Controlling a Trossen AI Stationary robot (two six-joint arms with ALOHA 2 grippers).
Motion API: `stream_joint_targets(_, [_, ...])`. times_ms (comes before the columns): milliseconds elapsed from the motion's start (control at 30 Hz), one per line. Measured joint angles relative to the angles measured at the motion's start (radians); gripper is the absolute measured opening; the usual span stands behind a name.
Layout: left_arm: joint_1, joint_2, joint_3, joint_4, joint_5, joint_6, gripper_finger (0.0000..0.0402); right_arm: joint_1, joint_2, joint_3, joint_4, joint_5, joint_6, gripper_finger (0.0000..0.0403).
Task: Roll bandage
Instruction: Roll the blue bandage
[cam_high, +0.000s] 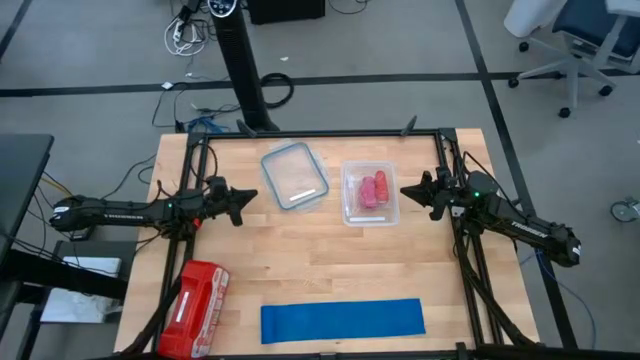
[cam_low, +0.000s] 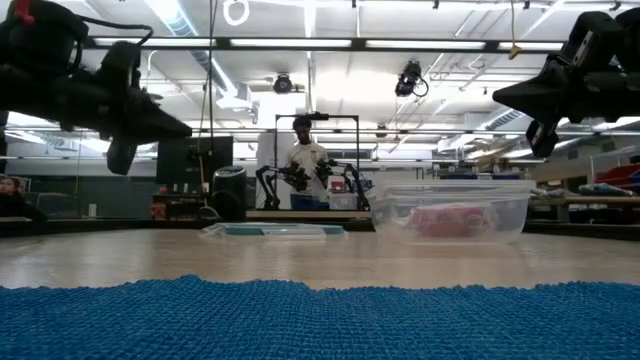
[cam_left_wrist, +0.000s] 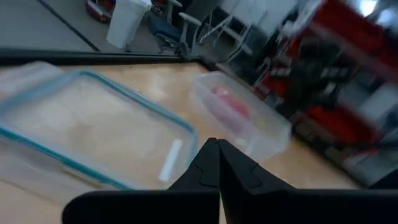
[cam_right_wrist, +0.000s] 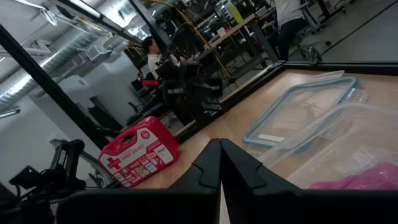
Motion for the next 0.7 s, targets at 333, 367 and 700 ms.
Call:
stream_joint_targets(333, [0.000,0.001,0.000,0.160,-0.059,-0.198,0.0001,0.000,0.000,0.000,0.000,0.000,0.000,0.0008])
stream_joint_targets(367, [0.000,0.001,0.000,0.180,-0.066,-0.223,0.0001,0.000,0.000,0.000,0.000,0.000,0.000,0.0009])
stream_joint_targets(700, [0.000,0.002,0.040,0.268,-0.074,-0.356,0.0001,0.000,0.000,0.000,0.000,0.000,0.000,0.0008])
